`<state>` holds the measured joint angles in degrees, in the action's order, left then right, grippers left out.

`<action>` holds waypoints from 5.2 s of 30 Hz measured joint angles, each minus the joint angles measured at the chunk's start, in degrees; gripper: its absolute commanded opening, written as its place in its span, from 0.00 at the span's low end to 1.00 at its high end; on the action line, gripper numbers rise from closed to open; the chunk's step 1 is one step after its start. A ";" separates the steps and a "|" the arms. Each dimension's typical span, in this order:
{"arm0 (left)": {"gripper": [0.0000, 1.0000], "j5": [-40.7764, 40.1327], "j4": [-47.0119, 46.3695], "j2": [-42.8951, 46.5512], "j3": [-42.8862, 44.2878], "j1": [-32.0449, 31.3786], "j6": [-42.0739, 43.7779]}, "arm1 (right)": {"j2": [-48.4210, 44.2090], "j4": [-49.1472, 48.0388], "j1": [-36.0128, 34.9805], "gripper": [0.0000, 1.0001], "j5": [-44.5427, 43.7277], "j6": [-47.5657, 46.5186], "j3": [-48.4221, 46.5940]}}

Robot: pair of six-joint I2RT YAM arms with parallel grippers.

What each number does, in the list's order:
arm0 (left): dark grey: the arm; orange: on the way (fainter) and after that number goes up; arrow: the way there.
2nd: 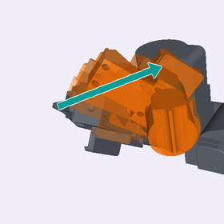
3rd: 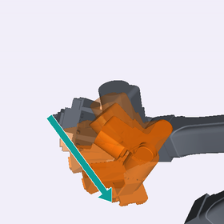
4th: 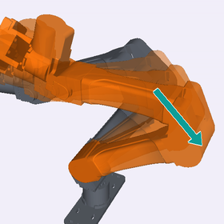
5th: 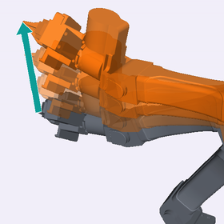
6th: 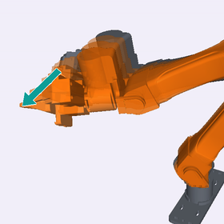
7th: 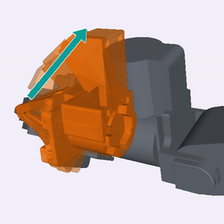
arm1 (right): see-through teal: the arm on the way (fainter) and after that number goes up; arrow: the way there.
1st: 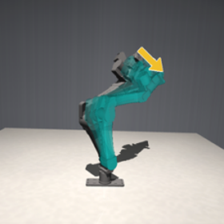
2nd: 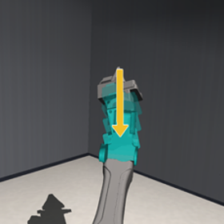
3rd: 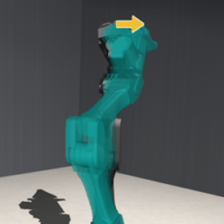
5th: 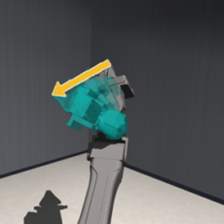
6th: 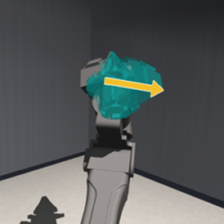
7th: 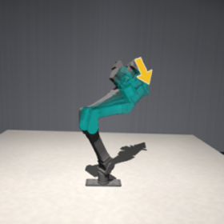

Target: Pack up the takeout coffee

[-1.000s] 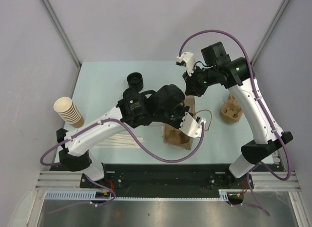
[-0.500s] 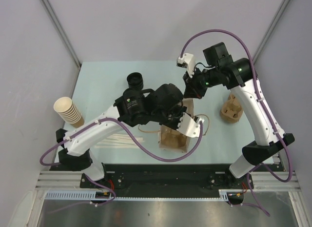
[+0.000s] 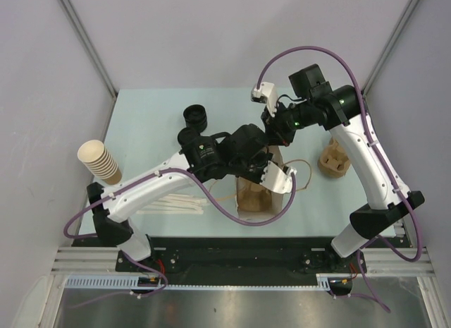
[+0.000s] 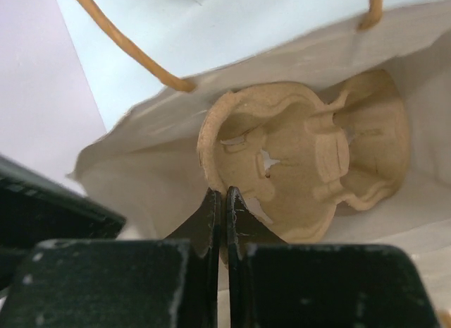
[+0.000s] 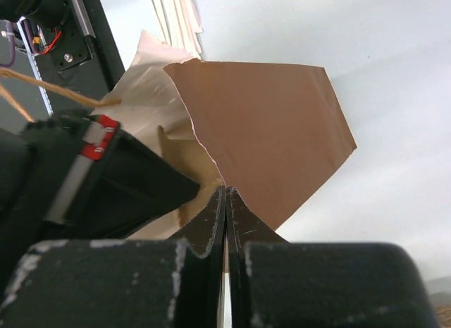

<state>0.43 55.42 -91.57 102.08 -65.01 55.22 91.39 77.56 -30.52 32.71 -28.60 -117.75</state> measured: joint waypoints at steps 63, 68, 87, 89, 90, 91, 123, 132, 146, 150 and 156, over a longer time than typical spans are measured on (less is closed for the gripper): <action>0.66 -0.26 -2.08 1.66 -0.31 3.63 2.67 | 0.96 -0.94 1.75 0.00 3.54 -2.99 0.00; 0.75 -0.31 0.09 1.97 3.19 2.12 2.71 | 1.90 -0.94 3.41 0.00 3.43 -3.26 0.11; 0.91 4.42 1.33 4.46 16.92 6.05 -11.28 | 17.64 -3.65 11.28 0.06 6.08 -3.85 -3.13; 0.96 6.56 2.14 3.96 18.62 9.68 -14.49 | 18.62 -3.04 11.30 0.17 6.29 -2.99 -4.76; 0.98 7.96 2.47 3.45 20.00 11.61 -16.13 | 18.97 -2.75 11.30 0.19 6.27 -2.75 -5.62; 0.99 9.62 2.49 3.02 21.33 14.12 -18.03 | 19.28 -2.40 11.30 0.18 6.08 -2.58 -6.43; 1.00 25.86 -8.72 15.82 -10.62 46.66 -38.73 | -2.01 -5.40 1.77 0.00 0.07 -1.42 8.35; 0.99 23.45 -9.03 6.10 -10.73 51.34 -42.23 | 2.12 -8.41 8.31 0.00 2.12 -1.40 8.94; 0.99 13.57 -12.28 -5.44 -12.79 52.28 -43.47 | 7.72 -9.14 12.76 0.00 7.74 1.81 6.86; 1.00 12.15 -12.81 -7.80 -12.72 52.28 -42.69 | 7.72 -9.22 12.81 0.00 8.35 2.05 6.93; 1.00 11.76 -12.48 -11.65 -12.35 52.28 -41.75 | 7.72 -9.27 13.03 0.00 8.37 2.08 6.93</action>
<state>12.19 42.94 -103.22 89.73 -12.73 13.47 99.11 68.29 -17.50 41.08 -26.52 -110.83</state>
